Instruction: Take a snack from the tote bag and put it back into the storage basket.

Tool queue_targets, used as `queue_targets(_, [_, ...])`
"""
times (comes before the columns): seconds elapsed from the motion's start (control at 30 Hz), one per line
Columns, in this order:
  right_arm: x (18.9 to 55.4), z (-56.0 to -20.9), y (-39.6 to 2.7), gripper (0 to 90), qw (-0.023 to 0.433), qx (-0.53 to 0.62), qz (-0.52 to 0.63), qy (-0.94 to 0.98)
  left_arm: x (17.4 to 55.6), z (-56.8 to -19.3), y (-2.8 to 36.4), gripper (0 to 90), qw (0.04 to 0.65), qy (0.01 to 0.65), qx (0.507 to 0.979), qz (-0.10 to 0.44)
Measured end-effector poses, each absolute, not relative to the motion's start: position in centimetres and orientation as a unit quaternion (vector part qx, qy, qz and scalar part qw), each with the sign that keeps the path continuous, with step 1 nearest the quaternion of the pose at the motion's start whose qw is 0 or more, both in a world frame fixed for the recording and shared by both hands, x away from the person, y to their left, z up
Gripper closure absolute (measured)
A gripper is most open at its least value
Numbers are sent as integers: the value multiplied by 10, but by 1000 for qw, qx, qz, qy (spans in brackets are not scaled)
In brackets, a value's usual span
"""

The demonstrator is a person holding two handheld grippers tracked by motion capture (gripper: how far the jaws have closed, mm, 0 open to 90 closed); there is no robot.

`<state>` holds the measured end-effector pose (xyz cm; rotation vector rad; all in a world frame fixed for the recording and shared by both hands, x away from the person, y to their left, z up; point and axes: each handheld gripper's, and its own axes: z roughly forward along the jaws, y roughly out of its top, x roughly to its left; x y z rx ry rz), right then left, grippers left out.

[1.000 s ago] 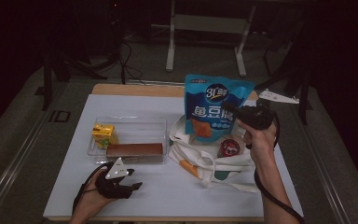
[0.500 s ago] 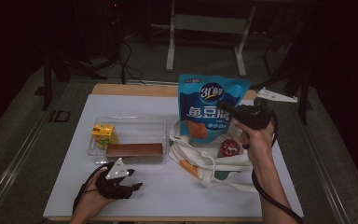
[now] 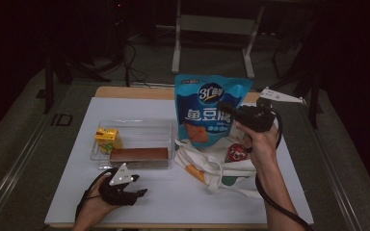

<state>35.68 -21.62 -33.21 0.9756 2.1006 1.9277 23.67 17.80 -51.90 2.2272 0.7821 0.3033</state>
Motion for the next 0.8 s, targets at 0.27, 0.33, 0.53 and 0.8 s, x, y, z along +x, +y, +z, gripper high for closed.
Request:
queue_targets(0.27, [358, -330, -200, 900, 53, 316, 643, 696, 236, -521, 178, 411, 371, 306, 869, 115])
queue_targets(0.33, [358, -329, -196, 900, 52, 314, 643, 696, 236, -521, 178, 411, 372, 306, 869, 115])
queue_targets(0.53, [359, -328, -185, 900, 47, 312, 646, 695, 235, -520, 179, 411, 373, 306, 868, 119])
queue_targets(0.8, [360, -327, -170, 900, 36, 307, 649, 695, 234, -521, 180, 411, 373, 309, 867, 117])
